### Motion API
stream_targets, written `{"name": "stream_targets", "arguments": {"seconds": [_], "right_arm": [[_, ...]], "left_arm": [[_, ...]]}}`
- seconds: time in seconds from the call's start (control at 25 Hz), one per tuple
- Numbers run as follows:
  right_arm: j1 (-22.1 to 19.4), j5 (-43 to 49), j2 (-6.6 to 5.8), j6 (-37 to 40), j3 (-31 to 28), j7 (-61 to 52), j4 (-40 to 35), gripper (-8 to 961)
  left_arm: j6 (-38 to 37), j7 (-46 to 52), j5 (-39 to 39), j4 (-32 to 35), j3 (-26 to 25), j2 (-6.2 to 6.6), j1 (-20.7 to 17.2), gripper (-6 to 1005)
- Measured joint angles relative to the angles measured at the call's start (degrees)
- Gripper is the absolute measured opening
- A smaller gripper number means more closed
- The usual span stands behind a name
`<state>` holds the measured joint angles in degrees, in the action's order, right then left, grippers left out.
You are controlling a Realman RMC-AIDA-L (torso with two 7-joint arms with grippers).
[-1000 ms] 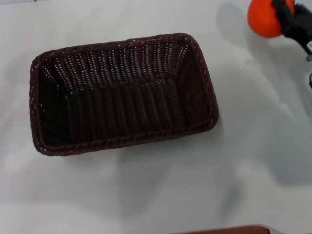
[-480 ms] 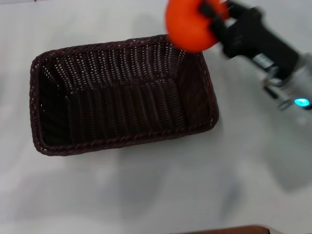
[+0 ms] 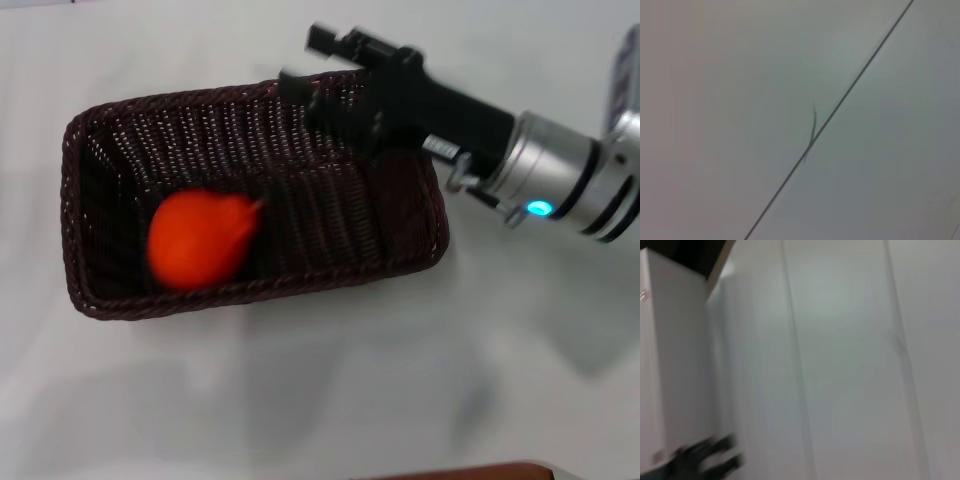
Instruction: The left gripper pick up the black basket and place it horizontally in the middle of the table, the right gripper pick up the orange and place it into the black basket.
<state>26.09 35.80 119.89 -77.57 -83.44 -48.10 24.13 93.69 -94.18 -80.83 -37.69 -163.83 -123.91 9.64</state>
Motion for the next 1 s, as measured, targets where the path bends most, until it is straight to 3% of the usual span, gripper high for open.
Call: {"name": "stream_targets", "arguments": {"seconds": [0.28, 0.36, 0.6, 0.8, 1.0], "right_arm": [[-5.9, -8.4, -0.12, -0.8, -11.5, 1.8, -1.3, 812], [-7.8, -12.0, 0.00, -3.3, -16.6, 4.0, -4.6, 816], [-8.0, -20.7, 0.26, -11.0, -22.0, 8.9, -15.6, 827], [-8.1, -23.7, 0.43, -12.4, -22.4, 11.6, -21.2, 832], [-8.0, -23.7, 0.43, -12.3, -22.6, 11.7, -22.0, 833]], "left_arm": [[-0.4, -12.2, 0.3, 4.2, -0.8, 0.02, -0.6, 703], [-0.5, -18.4, 1.3, 6.9, -1.0, 0.04, -0.7, 703], [-4.5, -38.6, 6.3, 17.3, -1.1, -0.10, -0.5, 702], [-12.3, -40.0, 7.6, 19.9, -1.1, -0.10, 0.3, 703], [-13.6, -40.1, 8.4, 20.4, -1.1, -0.14, 0.5, 702]]}}
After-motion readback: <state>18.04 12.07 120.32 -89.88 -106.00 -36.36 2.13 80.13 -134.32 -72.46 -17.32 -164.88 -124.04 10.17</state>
